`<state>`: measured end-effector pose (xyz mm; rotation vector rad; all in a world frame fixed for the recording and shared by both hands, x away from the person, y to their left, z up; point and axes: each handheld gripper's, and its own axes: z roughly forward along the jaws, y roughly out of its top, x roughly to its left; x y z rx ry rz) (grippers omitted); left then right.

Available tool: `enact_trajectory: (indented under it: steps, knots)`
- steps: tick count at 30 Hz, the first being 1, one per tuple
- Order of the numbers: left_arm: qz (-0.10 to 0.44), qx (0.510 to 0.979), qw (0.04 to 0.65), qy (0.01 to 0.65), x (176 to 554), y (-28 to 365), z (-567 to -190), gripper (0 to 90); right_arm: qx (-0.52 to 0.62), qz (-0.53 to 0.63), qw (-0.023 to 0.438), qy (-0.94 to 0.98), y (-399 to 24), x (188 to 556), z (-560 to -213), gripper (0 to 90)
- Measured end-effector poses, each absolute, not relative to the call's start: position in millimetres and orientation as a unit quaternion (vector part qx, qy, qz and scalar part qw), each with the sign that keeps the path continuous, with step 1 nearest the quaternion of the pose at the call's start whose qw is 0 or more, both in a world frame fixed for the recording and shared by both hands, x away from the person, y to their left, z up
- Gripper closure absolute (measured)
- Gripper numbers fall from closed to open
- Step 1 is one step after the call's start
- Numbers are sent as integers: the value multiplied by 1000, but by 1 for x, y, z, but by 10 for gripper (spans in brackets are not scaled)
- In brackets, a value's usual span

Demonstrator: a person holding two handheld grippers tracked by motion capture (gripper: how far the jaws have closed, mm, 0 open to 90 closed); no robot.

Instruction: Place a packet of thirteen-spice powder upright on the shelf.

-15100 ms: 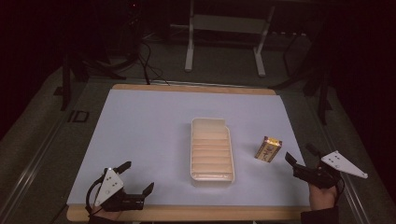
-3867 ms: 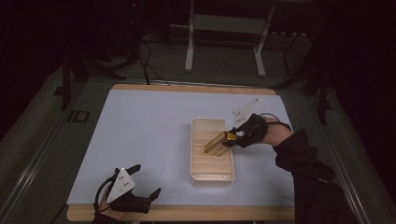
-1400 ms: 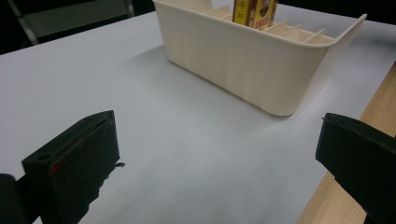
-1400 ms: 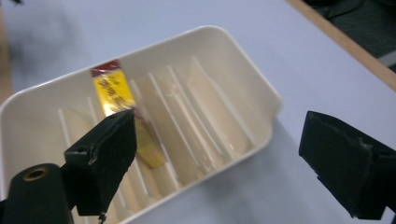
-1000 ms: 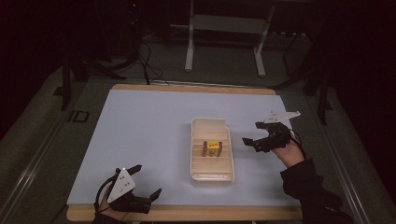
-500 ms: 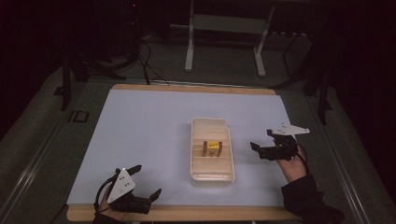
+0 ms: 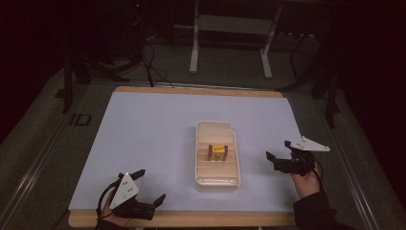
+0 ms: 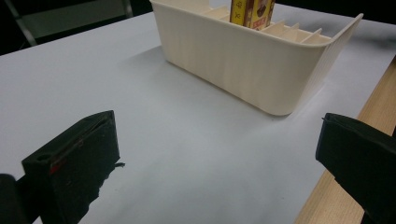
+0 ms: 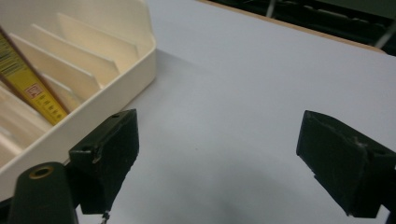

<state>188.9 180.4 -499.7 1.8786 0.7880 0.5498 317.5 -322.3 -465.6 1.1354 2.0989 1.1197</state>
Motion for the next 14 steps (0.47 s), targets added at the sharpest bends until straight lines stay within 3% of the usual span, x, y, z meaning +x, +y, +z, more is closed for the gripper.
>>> enact_trajectory:
  steps: [14]
  knots:
    - [226,774,495,324,189,181,-499,0,440,410,248,760,-329,321,-472,135]
